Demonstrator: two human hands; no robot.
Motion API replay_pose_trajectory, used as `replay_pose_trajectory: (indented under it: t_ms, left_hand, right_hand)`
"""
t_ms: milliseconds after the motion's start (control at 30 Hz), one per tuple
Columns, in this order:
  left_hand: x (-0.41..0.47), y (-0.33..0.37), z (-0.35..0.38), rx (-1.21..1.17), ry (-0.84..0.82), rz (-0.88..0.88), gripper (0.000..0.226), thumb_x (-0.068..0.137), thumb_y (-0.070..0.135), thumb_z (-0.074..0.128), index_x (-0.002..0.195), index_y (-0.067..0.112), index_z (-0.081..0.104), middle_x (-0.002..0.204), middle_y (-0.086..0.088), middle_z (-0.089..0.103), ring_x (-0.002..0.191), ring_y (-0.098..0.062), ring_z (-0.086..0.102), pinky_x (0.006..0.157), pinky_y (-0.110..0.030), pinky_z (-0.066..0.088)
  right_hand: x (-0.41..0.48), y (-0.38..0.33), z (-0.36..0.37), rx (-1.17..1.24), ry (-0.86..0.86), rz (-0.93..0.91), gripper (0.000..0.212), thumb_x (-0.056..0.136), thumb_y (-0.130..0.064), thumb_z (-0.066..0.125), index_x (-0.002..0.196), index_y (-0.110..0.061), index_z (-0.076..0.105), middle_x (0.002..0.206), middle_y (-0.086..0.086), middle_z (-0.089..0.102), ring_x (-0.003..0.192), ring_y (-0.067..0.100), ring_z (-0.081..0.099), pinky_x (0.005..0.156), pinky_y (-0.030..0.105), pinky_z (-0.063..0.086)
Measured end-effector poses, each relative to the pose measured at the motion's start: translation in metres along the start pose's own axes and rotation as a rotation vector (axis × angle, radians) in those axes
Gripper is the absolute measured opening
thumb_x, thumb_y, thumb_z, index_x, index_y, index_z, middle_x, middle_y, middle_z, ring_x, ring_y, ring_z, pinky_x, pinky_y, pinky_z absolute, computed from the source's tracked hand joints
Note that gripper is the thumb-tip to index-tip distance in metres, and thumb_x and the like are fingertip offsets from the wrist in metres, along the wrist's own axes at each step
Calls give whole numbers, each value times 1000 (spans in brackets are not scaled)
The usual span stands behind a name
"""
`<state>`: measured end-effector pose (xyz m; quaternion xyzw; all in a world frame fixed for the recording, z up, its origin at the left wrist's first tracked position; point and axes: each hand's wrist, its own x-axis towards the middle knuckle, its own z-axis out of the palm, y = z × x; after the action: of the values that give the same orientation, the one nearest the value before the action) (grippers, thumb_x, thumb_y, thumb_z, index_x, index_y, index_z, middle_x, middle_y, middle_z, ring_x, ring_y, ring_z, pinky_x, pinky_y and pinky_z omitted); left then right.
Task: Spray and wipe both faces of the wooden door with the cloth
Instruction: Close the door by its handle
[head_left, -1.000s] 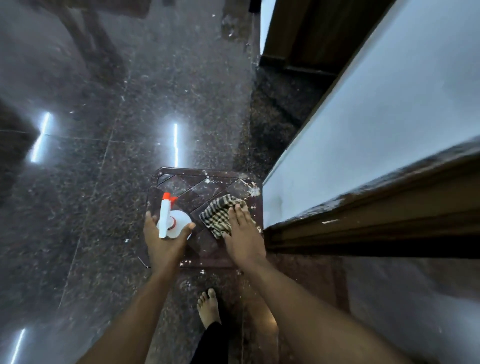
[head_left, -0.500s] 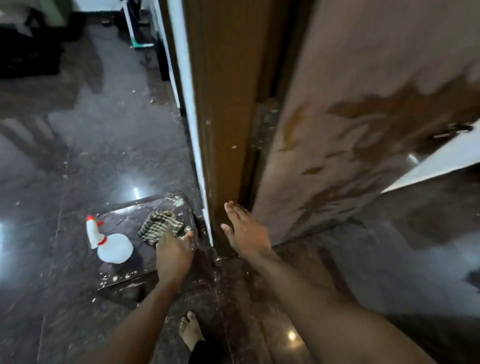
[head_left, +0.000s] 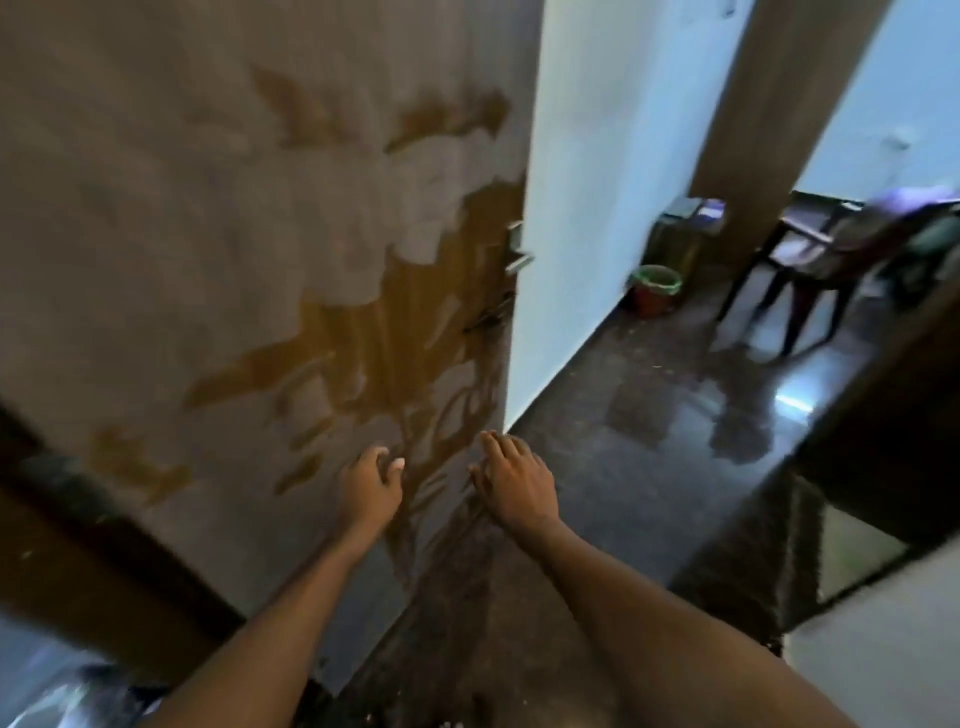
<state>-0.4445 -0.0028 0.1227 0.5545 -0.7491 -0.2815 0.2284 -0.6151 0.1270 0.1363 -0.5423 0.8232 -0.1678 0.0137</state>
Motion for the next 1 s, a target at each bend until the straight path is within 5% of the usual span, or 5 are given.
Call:
replay_pose_trajectory:
  t_ms: [200, 433, 600, 767, 1000]
  left_hand:
    - [89, 216, 64, 38, -90, 344, 36, 88, 28, 57, 115, 5, 58, 116, -17, 59, 111, -35, 53, 93, -38, 43]
    - [194, 367, 155, 209, -18, 525, 49, 87, 39, 53, 121, 4, 48, 127, -18, 48, 120, -38, 42, 96, -48, 39]
    - [266, 454, 205, 299, -195, 371, 64, 91, 43, 47, 136, 0, 34, 138, -20, 41, 126, -37, 40, 99, -47, 37]
    - [321, 493, 260, 323, -459, 283, 50, 91, 29, 41, 138, 10, 44, 143, -18, 40, 130, -38, 39, 104, -45, 37]
    - [351, 482, 301, 281, -297, 215, 33, 88, 12, 47, 118, 12, 62, 130, -15, 55, 117, -39, 51, 100, -43, 43]
  right_hand:
    - [52, 126, -105, -57, 170, 225, 53, 98, -49, 49, 142, -18, 48, 145, 3, 52, 132, 25, 50, 97, 42, 49]
    - [105, 217, -132, -133, 134, 386, 52, 99, -53, 47, 139, -19, 52, 141, 1, 55, 122, 24, 57, 90, 41, 53]
    - [162, 262, -137, -164, 112, 427, 49, 99, -55, 44, 132, -20, 57, 134, 1, 59, 112, 23, 62, 84, 39, 53]
    - [187, 303, -138, -157, 89, 463, 50, 100, -55, 44, 134, -21, 56, 132, 2, 60, 111, 23, 63, 83, 40, 54]
    - [188, 336, -131, -180, 109, 516, 45, 99, -54, 44, 125, -22, 61, 124, 0, 63, 106, 20, 63, 82, 37, 55]
